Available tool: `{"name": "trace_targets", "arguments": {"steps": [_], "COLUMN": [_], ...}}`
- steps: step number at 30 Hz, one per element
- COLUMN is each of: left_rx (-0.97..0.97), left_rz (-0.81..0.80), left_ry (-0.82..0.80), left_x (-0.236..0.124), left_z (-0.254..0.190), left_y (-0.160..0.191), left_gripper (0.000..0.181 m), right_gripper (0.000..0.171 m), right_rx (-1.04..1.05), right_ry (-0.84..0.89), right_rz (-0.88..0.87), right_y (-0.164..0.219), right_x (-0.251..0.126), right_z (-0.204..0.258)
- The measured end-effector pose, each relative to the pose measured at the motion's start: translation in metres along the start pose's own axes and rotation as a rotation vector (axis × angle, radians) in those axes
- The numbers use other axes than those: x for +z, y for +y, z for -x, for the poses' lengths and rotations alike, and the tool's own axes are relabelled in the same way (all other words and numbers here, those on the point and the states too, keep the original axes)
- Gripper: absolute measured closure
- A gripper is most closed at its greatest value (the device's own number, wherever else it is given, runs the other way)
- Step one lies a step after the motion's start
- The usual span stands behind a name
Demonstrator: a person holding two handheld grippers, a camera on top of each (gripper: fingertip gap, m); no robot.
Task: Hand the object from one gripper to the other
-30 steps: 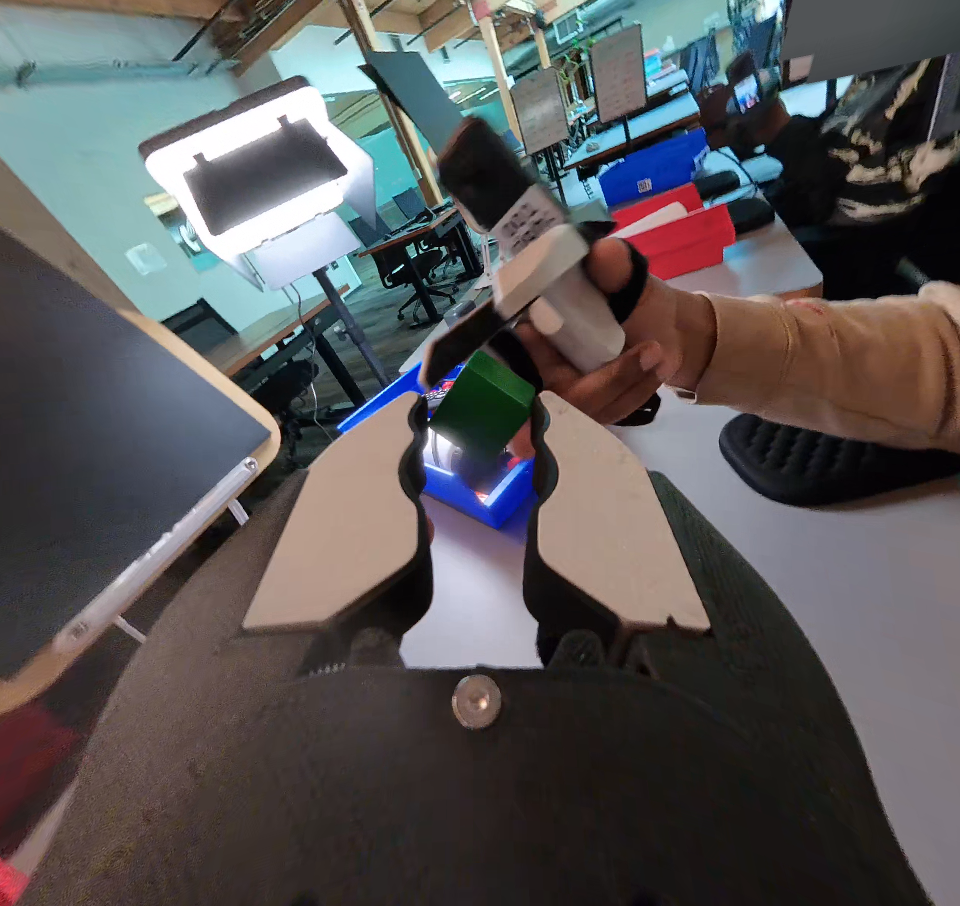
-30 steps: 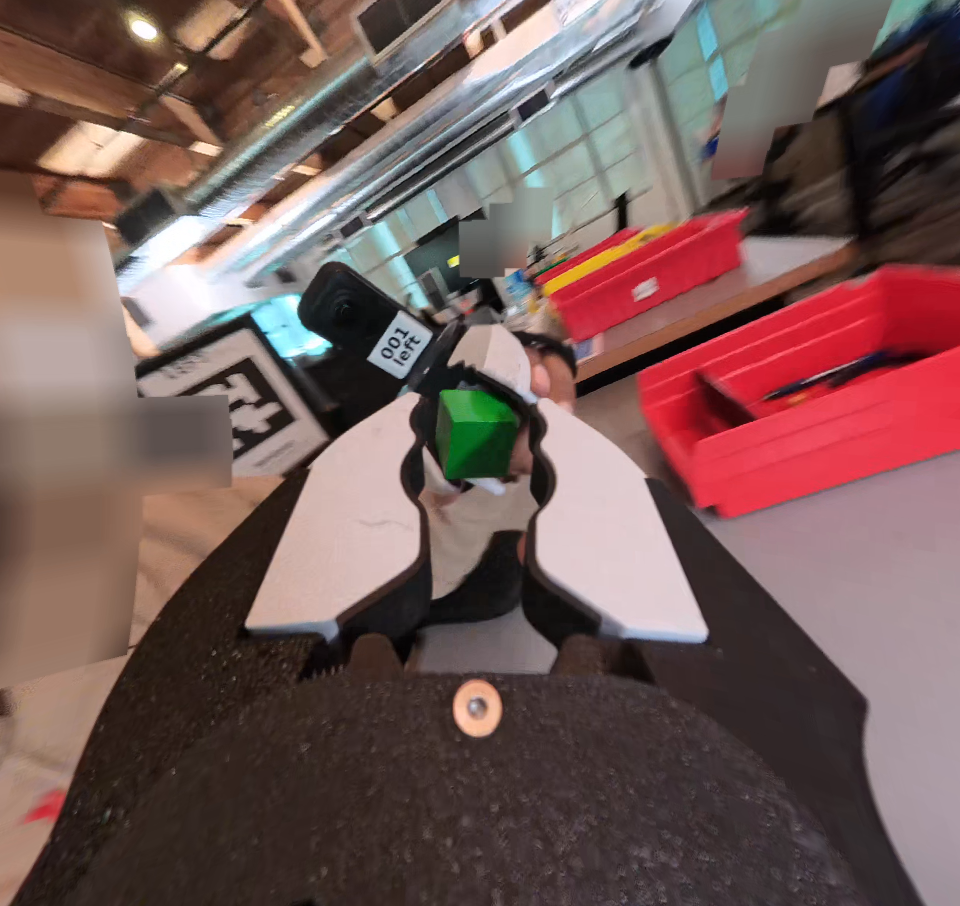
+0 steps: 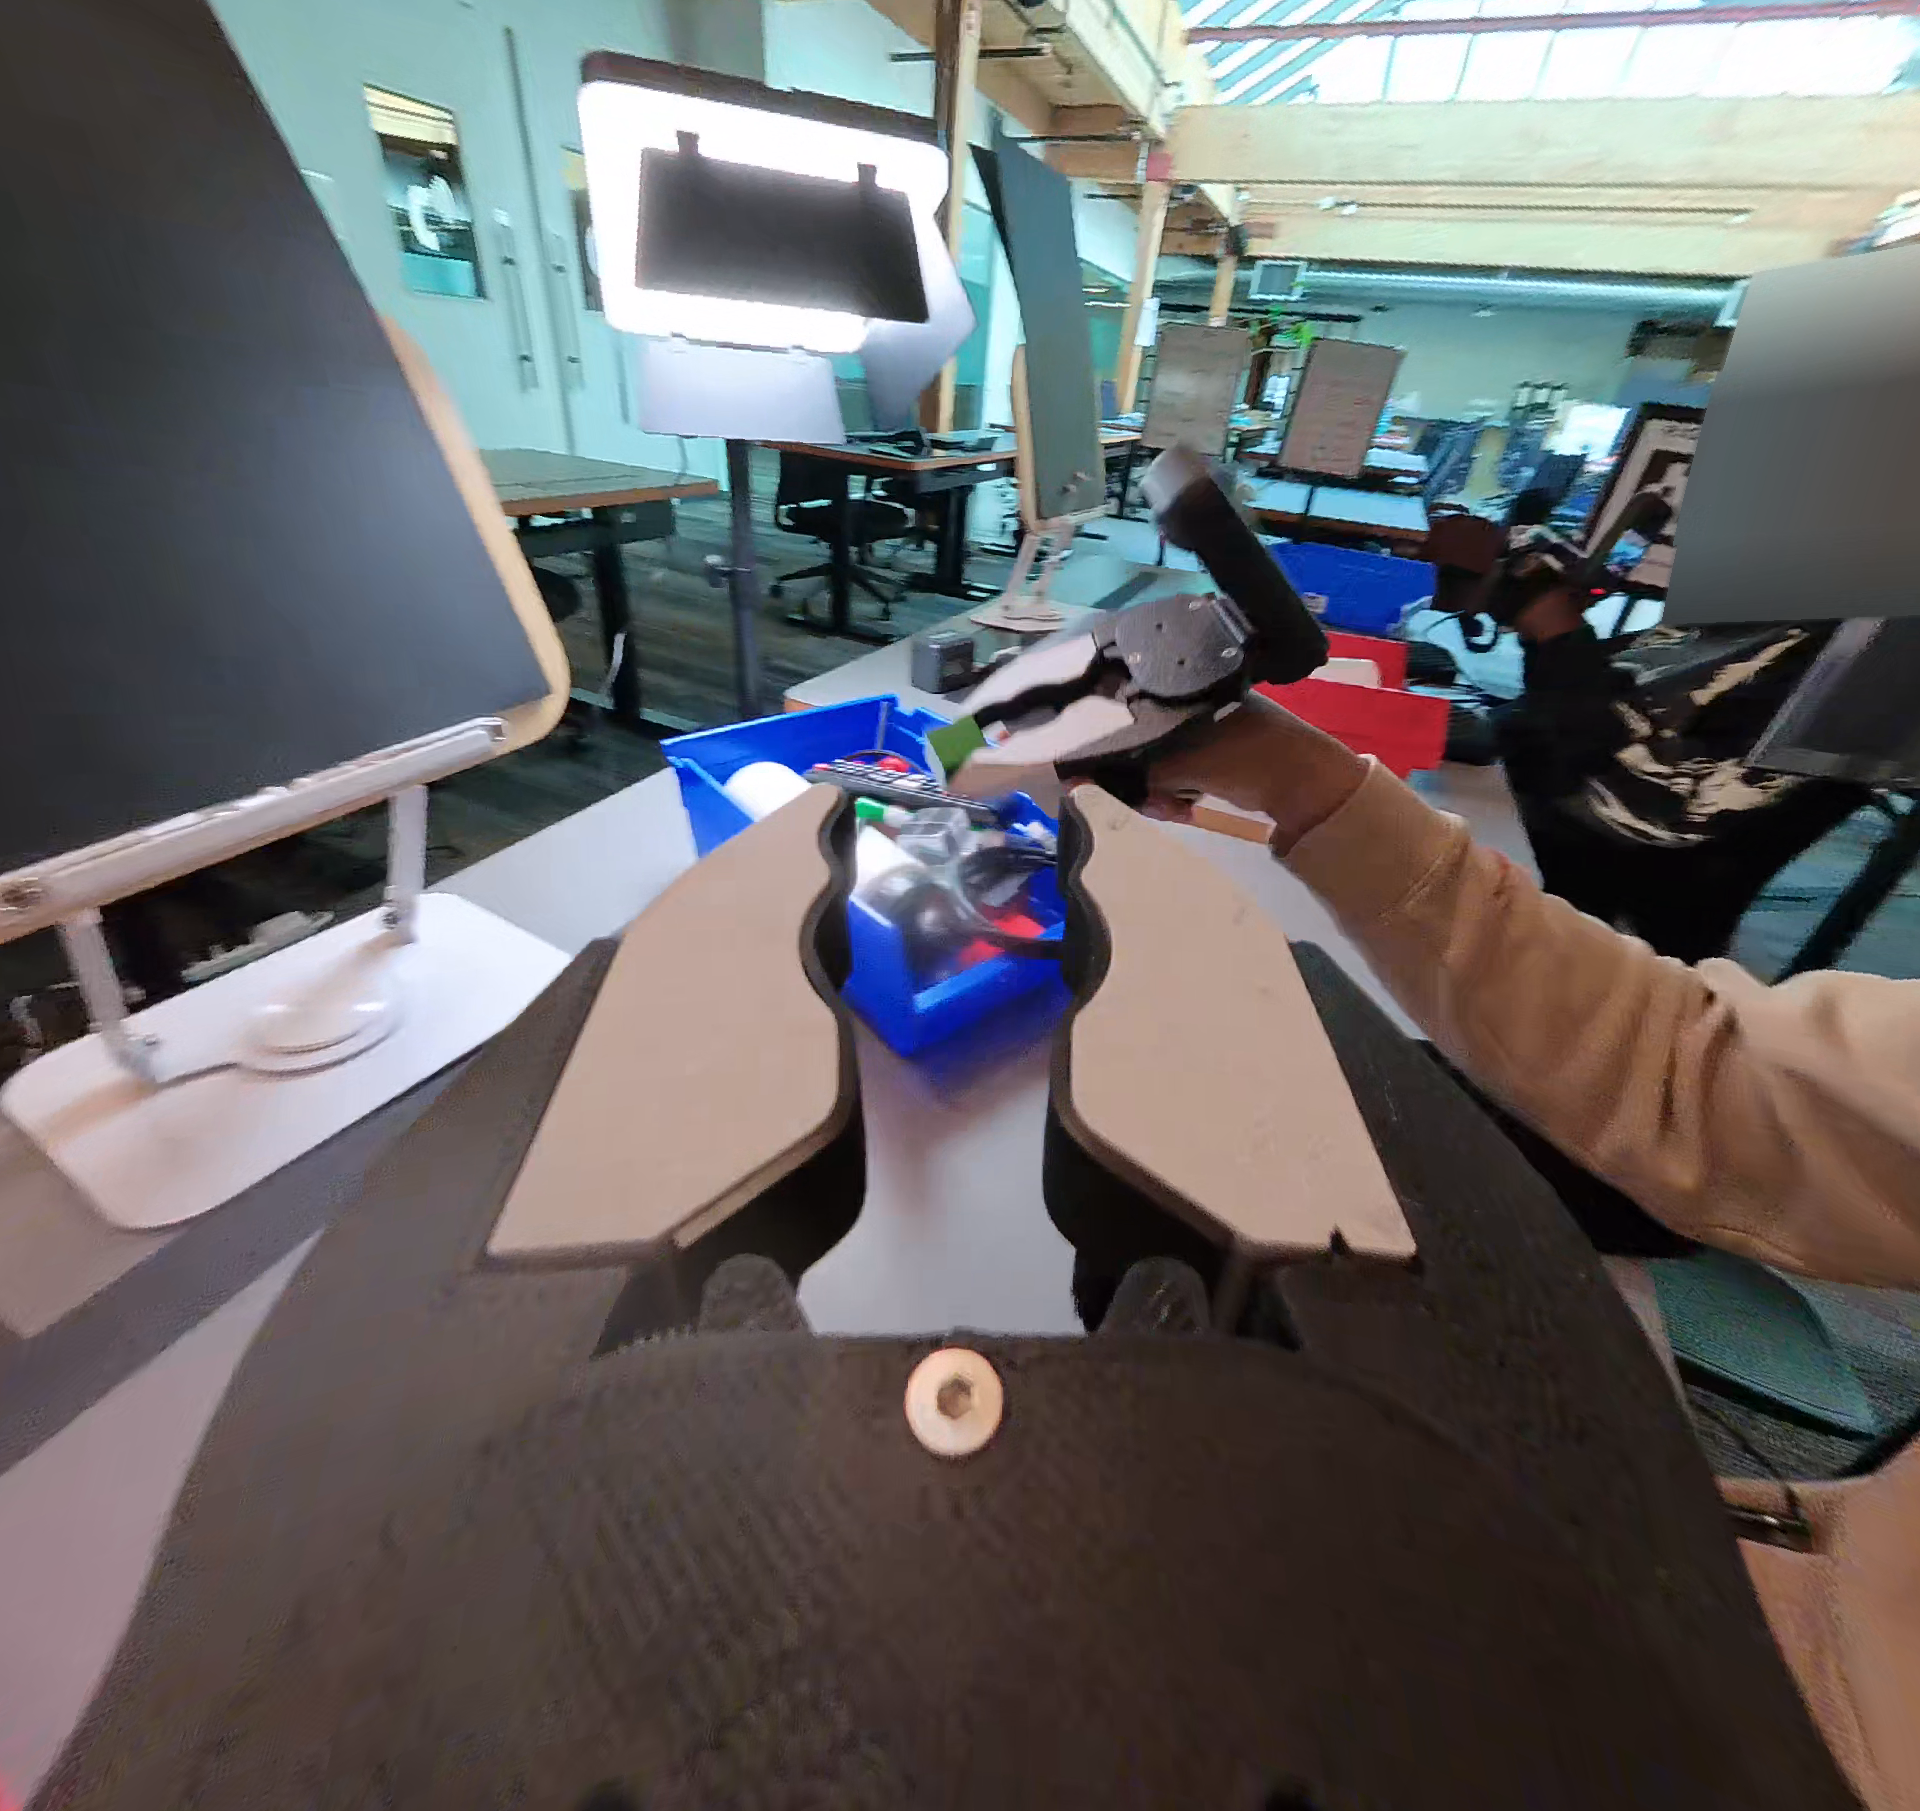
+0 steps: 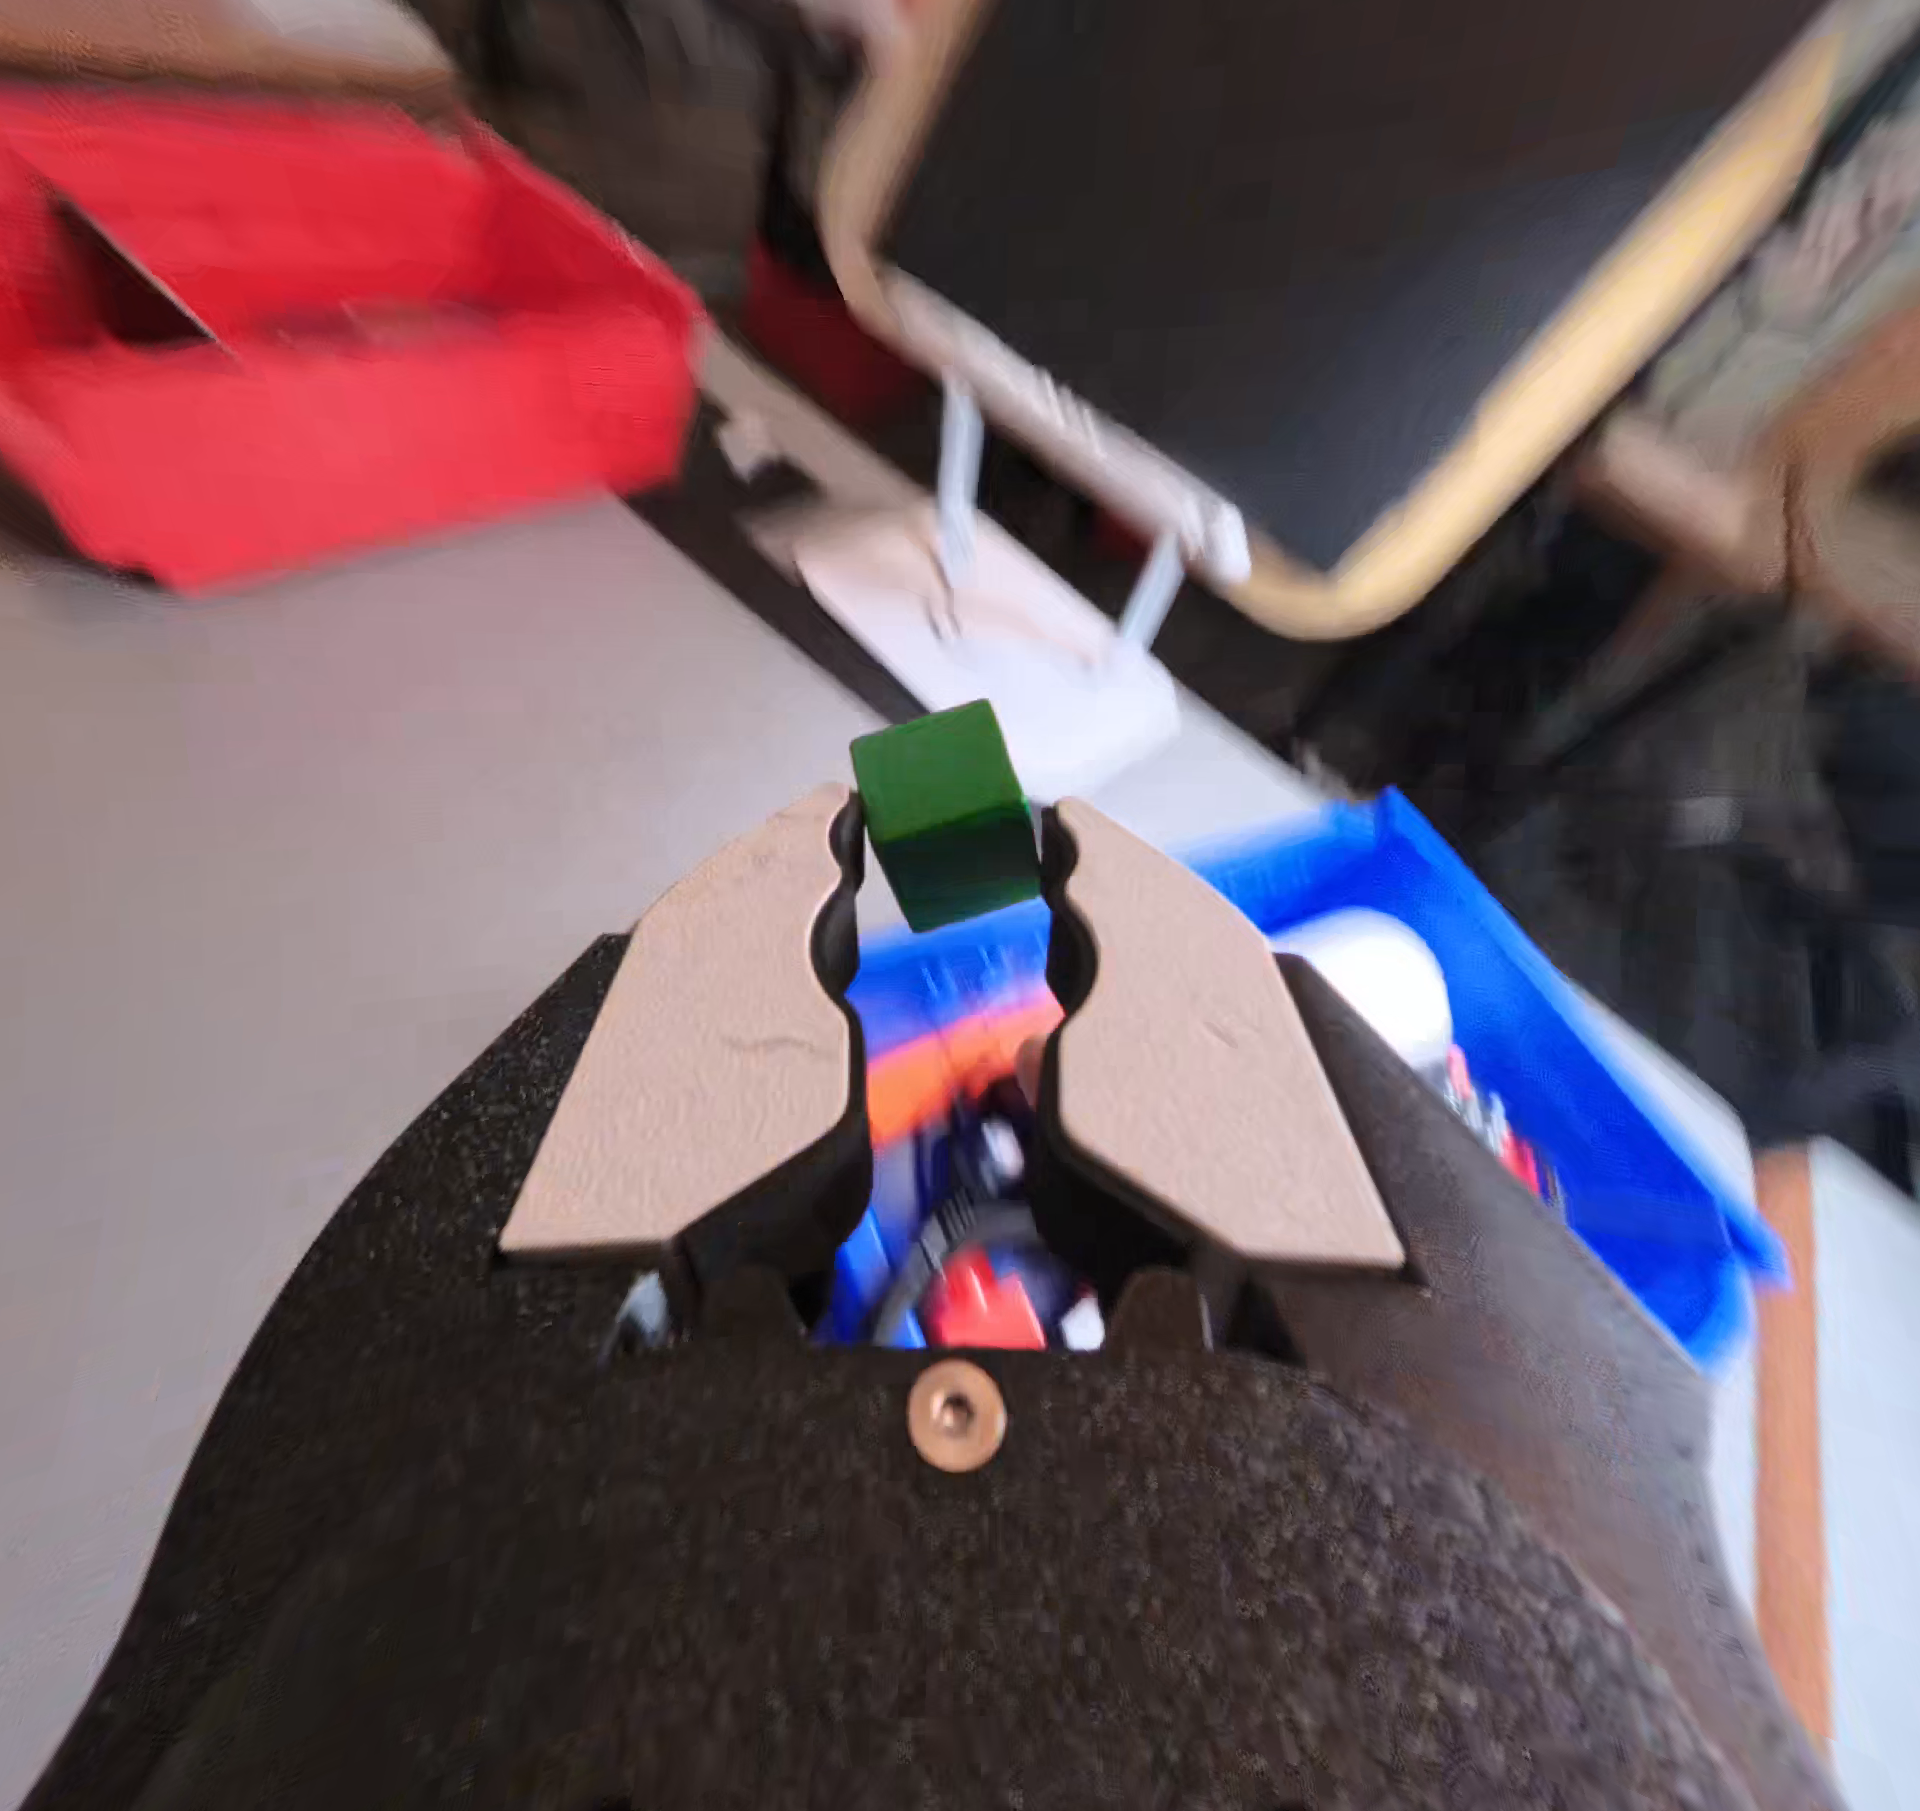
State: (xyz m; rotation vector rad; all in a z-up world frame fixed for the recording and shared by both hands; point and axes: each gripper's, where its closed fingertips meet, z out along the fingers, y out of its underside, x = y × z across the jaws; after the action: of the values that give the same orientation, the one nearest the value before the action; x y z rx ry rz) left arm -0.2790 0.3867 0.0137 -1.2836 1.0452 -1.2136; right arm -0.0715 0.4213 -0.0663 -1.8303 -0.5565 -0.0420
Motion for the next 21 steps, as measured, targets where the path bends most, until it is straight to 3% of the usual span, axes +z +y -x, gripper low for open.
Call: {"name": "trace_targets", "arguments": {"steps": [3, 5, 8, 11, 13, 21], "left_rx": [0.018, 0.024, 0.041, 0.057, 0.076, 0.086], "left_rz": [-0.009, -0.007, 0.022, 0.032, 0.029, 0.023], "left_ry": [-0.041, -0.063, -0.088, -0.095, -0.111, -0.236], "left_x": [-0.005, -0.005, -0.002, -0.002, -0.004, -0.030], "left_z": [0.009, 0.014, 0.020, 0.019, 0.021, 0.061], "left_y": [-0.002, -0.001, 0.006, 0.007, 0.005, -0.003], "left_gripper": [0.145, 0.146, 0.146, 0.146, 0.146, 0.143], "right_gripper": [0.139, 0.139, 0.138, 0.122, 0.120, 0.127], "right_rx": [0.031, 0.001, -0.065, -0.193, -0.204, -0.088], "right_ry": [0.027, -0.069, -0.101, 0.006, 0.067, 0.060], "right_rz": [0.368, 0.428, 0.413, 0.412, 0.375, -0.126], "right_y": [0.088, 0.108, 0.105, 0.102, 0.093, -0.001], "right_x": [0.013, 0.022, 0.041, 0.054, 0.052, 0.016], "right_z": [-0.028, -0.013, 0.008, 0.006, -0.004, -0.005]}}
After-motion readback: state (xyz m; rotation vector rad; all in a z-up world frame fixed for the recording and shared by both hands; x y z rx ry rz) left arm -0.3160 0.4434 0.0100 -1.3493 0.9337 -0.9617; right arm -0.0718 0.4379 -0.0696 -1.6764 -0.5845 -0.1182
